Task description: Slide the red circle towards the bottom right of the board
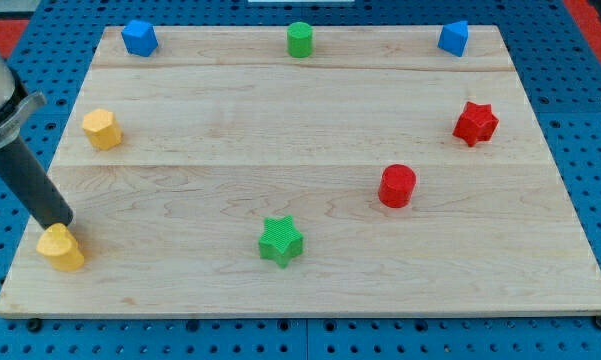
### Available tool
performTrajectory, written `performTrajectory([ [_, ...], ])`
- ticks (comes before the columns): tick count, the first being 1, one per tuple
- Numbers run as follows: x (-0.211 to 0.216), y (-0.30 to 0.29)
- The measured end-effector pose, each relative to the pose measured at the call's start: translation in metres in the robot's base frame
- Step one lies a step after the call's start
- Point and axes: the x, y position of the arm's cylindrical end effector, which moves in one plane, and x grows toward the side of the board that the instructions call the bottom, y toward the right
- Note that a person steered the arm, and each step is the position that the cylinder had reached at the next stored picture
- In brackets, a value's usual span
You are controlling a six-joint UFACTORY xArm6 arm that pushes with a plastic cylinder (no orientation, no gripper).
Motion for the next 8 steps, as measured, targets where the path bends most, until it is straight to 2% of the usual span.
performTrajectory([
  [2,0.009,0.0],
  [3,0.0,0.005],
  [4,-0.022,0.061],
  [6,-0.062,0.233],
  [7,-0.072,0.295],
  [8,-0.072,0.327],
])
